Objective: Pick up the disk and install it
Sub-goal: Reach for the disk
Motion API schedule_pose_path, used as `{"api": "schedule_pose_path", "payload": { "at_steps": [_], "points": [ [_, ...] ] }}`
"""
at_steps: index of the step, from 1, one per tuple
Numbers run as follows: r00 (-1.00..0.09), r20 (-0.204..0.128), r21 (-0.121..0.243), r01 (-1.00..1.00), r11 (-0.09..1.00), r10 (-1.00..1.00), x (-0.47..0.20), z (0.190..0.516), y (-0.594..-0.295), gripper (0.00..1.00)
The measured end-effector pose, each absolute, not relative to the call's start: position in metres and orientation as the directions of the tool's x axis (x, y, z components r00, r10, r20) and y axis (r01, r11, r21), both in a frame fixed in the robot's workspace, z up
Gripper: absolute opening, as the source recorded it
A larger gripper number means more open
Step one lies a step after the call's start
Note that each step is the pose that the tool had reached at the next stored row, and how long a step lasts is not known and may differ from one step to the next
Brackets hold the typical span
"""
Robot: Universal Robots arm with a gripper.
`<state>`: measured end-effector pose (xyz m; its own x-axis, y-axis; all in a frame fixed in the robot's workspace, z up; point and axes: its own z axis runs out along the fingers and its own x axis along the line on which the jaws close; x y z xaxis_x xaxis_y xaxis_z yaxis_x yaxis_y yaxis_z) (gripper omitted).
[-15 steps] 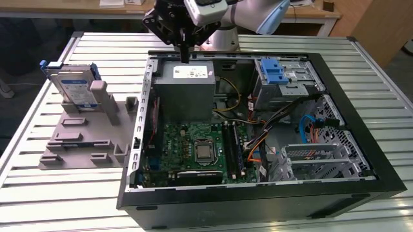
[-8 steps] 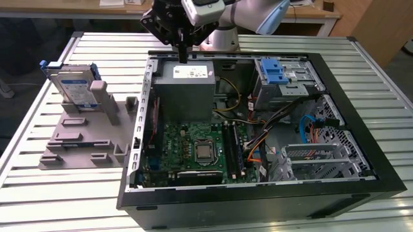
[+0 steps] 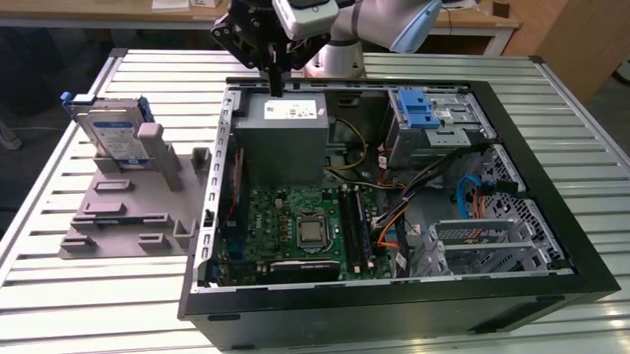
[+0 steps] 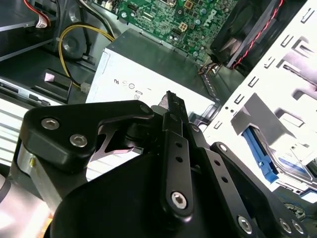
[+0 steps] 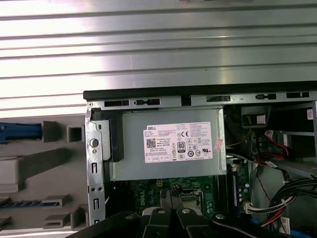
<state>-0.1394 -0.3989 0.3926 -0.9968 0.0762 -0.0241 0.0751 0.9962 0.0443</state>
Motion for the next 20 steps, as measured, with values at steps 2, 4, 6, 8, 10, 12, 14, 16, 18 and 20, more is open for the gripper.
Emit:
{"api": "schedule_pose_path", "payload": {
  "at_steps": [2,4,6,8,10,12,14,16,18,20],
  "points": [
    [-0.997,-0.024,0.044,0.075,0.996,0.076,-0.1400,0.3925,-0.3989,0.11],
    [-0.997,-0.024,0.044,0.075,0.996,0.076,-0.1407,0.3925,-0.3989,0.11],
    [-0.997,-0.024,0.044,0.075,0.996,0.076,-0.1413,0.3924,-0.3989,0.11],
    [-0.997,-0.024,0.044,0.075,0.996,0.076,-0.1420,0.3924,-0.3989,0.11],
    [-0.997,-0.024,0.044,0.075,0.996,0.076,-0.1428,0.3923,-0.3989,0.11],
    [-0.997,-0.024,0.044,0.075,0.996,0.076,-0.1435,0.3922,-0.3989,0.11],
    [-0.997,-0.024,0.044,0.075,0.996,0.076,-0.1442,0.3922,-0.3989,0.11],
    [-0.997,-0.024,0.044,0.075,0.996,0.076,-0.1452,0.3921,-0.3990,0.11],
    [-0.997,-0.024,0.044,0.075,0.996,0.076,-0.1463,0.3921,-0.3989,0.11],
    [-0.997,-0.024,0.044,0.075,0.996,0.076,-0.1476,0.3920,-0.3989,0.11]
  ]
}}
